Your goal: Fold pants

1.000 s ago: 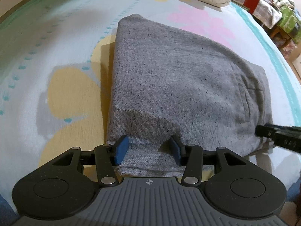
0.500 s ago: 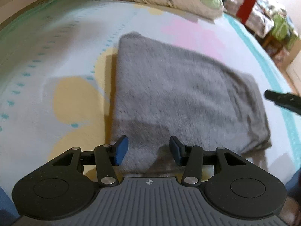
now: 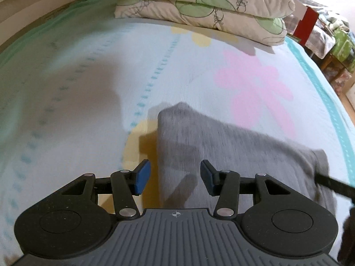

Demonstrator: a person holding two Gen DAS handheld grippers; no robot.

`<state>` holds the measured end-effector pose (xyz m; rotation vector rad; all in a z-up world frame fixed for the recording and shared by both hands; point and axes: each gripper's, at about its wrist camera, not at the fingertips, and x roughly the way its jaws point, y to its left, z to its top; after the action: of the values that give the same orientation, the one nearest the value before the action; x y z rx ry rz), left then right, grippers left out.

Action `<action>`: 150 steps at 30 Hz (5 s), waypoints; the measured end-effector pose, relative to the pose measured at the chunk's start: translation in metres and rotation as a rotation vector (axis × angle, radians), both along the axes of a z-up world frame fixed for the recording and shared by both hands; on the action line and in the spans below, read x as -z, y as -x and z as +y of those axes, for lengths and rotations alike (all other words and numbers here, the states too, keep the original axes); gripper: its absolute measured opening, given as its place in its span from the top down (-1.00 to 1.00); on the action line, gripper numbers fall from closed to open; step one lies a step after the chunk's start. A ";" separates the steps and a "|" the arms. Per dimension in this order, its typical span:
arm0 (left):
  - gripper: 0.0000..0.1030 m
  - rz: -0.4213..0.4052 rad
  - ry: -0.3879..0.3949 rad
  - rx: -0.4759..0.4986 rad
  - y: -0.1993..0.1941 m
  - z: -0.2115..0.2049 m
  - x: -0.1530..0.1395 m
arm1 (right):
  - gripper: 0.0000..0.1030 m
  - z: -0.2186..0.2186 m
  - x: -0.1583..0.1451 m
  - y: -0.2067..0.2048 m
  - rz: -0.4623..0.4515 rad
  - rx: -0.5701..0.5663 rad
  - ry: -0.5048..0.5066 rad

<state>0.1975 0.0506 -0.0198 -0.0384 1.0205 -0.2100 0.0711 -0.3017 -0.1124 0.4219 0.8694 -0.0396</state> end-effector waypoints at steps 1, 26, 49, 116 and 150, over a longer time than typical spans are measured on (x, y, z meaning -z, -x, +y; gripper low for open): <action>0.07 0.014 0.002 0.000 -0.008 -0.002 0.005 | -0.67 0.000 0.000 0.001 -0.006 -0.013 0.002; -0.98 0.108 0.129 0.063 0.043 0.004 0.039 | -1.00 0.004 0.004 0.026 0.068 -0.168 -0.052; 0.69 0.023 0.193 0.022 0.056 0.002 0.016 | 0.48 -0.020 0.001 0.050 -0.019 -0.103 -0.306; 0.68 -0.081 0.049 -0.130 0.111 0.028 0.002 | 0.52 0.140 -0.049 0.031 -0.063 -0.277 0.158; 0.21 -0.244 -0.100 -0.150 0.208 -0.017 -0.075 | -0.25 0.166 -0.149 0.180 -0.210 -0.203 0.180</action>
<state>-0.0104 0.0340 0.0548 0.0012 0.7794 -0.0252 -0.1089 -0.1353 0.0369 0.1642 0.6905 0.1108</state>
